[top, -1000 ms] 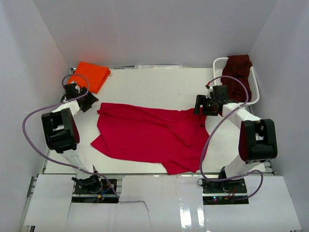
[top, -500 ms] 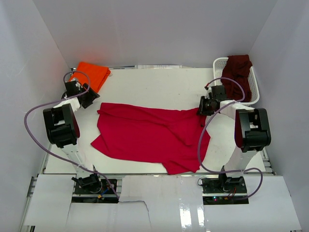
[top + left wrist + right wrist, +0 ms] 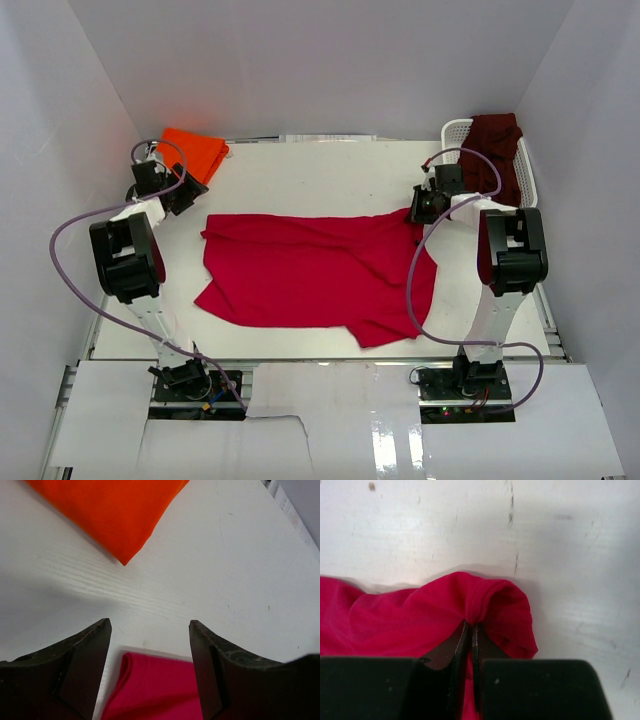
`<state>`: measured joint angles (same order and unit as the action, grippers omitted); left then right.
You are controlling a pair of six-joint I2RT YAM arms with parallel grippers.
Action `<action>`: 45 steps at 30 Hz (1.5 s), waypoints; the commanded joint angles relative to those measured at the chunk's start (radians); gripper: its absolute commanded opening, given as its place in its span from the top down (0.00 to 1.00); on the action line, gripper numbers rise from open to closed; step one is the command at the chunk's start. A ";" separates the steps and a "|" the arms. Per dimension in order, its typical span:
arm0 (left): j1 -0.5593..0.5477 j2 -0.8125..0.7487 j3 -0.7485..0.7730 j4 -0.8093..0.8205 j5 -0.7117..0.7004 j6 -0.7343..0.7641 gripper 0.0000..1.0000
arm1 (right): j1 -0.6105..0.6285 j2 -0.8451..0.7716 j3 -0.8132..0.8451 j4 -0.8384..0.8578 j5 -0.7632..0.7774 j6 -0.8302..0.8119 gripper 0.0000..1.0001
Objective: Fold and stack the t-shirts
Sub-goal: Fold the flattened tshirt in 1/3 of the way
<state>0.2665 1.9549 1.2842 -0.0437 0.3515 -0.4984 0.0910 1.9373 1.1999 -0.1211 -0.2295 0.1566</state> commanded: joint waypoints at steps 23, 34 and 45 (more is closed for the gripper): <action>-0.003 -0.073 -0.086 -0.087 0.073 0.058 0.44 | -0.011 0.121 0.208 -0.012 -0.005 0.001 0.92; -0.004 -0.093 -0.111 -0.125 0.061 0.067 0.49 | -0.011 0.118 0.205 -0.023 0.002 -0.006 0.91; -0.007 0.022 -0.039 -0.125 0.105 0.043 0.92 | -0.011 0.120 0.202 -0.023 -0.007 -0.005 0.91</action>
<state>0.2646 1.9564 1.1931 -0.1711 0.4232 -0.4519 0.0860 2.0552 1.3655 -0.1318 -0.2352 0.1608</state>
